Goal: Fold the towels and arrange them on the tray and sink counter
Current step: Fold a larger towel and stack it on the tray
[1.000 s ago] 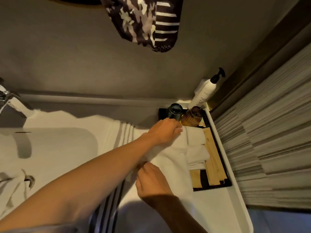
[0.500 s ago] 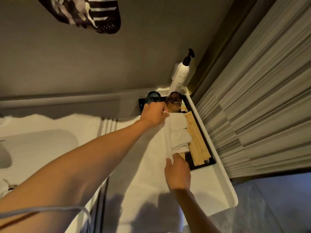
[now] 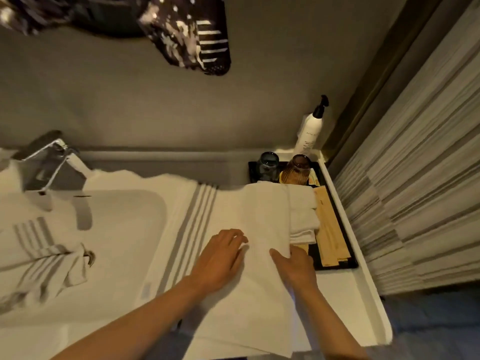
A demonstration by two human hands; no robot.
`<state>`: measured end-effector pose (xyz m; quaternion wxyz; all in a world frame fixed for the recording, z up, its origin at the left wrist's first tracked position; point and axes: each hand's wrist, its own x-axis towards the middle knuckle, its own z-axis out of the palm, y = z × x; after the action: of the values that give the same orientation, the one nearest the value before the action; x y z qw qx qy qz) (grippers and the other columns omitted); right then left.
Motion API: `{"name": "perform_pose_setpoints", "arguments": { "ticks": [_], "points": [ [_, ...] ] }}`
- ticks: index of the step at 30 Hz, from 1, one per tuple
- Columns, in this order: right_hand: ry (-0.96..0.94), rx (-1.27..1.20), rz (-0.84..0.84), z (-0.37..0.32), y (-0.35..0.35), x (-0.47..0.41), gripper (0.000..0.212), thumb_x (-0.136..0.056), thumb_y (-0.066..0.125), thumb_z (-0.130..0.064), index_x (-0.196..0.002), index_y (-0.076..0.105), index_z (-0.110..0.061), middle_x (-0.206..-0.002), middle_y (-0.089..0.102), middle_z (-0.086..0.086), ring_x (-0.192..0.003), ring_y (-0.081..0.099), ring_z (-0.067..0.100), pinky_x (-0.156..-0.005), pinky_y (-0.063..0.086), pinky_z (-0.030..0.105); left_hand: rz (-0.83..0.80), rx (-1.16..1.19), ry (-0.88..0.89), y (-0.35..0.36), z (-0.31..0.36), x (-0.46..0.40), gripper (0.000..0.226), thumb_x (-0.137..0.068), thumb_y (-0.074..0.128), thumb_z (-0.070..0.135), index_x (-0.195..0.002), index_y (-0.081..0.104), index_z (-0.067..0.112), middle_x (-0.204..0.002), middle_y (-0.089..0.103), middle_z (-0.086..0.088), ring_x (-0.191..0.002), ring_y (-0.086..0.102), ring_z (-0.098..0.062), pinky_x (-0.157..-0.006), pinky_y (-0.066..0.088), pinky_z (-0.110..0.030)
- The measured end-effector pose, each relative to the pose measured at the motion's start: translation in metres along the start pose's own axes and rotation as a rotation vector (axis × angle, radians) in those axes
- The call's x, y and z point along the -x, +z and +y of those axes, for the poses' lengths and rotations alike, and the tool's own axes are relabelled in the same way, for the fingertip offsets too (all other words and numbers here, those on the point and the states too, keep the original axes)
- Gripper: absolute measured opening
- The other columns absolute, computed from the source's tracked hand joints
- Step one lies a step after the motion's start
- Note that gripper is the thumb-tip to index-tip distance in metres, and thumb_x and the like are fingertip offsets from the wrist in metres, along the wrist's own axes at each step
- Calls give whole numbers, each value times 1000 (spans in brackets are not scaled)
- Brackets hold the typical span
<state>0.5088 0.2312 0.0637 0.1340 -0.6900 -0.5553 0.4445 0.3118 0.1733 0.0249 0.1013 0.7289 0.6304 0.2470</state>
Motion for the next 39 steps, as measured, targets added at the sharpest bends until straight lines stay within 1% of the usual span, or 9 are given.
{"name": "perform_pose_setpoints", "arguments": {
  "ticks": [5, 7, 13, 17, 20, 25, 30, 35, 39],
  "points": [
    [-101, -54, -41, -10, -9, 18, 37, -96, 54, -23, -129, 57, -8, -119, 64, 8, -93, 57, 19, -79, 41, 23, -162, -130, -286, 14, 16, 98, 59, -103, 22, 46, -154, 19, 16, -160, 7, 3, -150, 8, -18, -117, -1, -33],
    [-97, -58, -39, -9, -18, 17, 37, -95, 54, -19, -130, 56, -6, -123, 63, 12, -101, 61, 25, -81, 43, 24, -196, -182, -289, 21, 26, 123, 64, -103, 16, 53, -155, 15, 17, -162, 6, 2, -150, 4, -19, -116, -3, -32],
    [76, -222, -203, -12, -45, 15, 34, -87, 61, -32, -107, 63, -5, -97, 70, 12, -82, 67, 28, -63, 51, 29, -292, -98, -279, 22, 75, 150, 60, -104, 18, 51, -156, 11, 24, -160, -5, 10, -148, -10, -14, -122, -7, -34],
    [129, -323, -213, -15, -40, 11, 49, -85, 70, -31, -121, 59, 0, -112, 68, 17, -95, 67, 33, -81, 55, 38, -146, -88, -333, 15, 66, 151, 45, -102, 32, 37, -142, 50, 22, -154, 38, 1, -143, 32, -20, -119, 25, -38],
    [20, -303, -162, -24, -35, 18, 33, -89, 63, -22, -117, 58, -4, -110, 64, 11, -96, 62, 29, -82, 51, 35, -46, 59, -455, 2, 58, 140, 33, -101, 39, 31, -123, 63, 24, -133, 57, 6, -121, 50, -13, -104, 39, -29],
    [-212, -166, -198, -79, -4, 40, 19, -86, 64, -25, -79, 60, -8, -78, 66, 9, -74, 65, 26, -59, 50, 30, 15, 700, -933, -23, 45, 118, 33, -102, 44, 37, -101, 73, 22, -109, 70, 7, -102, 63, -10, -93, 47, -28],
    [-509, 125, -224, -137, 76, 66, 27, -90, 61, -28, -73, 46, -13, -69, 50, 1, -66, 48, 19, -61, 34, 31, 218, 1545, -1246, -57, 26, 109, 60, -81, 54, 67, -93, 61, 8, -70, 58, -12, -57, 54, -23, -51, 44, -27],
    [-496, 308, -659, -129, 157, 80, 35, -94, 50, -39, -75, 57, -10, -89, 69, 12, -79, 62, 23, -80, 51, 45, 169, 1416, -1256, -63, 0, 139, 64, -75, 70, 65, -105, 65, 8, -67, 60, -7, -56, 57, -21, -55, 47, -31],
    [-563, 276, -311, -103, 149, 83, 27, -97, 43, -31, -91, 63, -13, -91, 67, -1, -82, 61, 17, -72, 50, 35, 221, 1274, -1352, -55, -17, 139, 77, -65, 83, 53, -109, 49, 0, -71, 64, -14, -56, 60, -25, -51, 47, -31]
  ]
}}
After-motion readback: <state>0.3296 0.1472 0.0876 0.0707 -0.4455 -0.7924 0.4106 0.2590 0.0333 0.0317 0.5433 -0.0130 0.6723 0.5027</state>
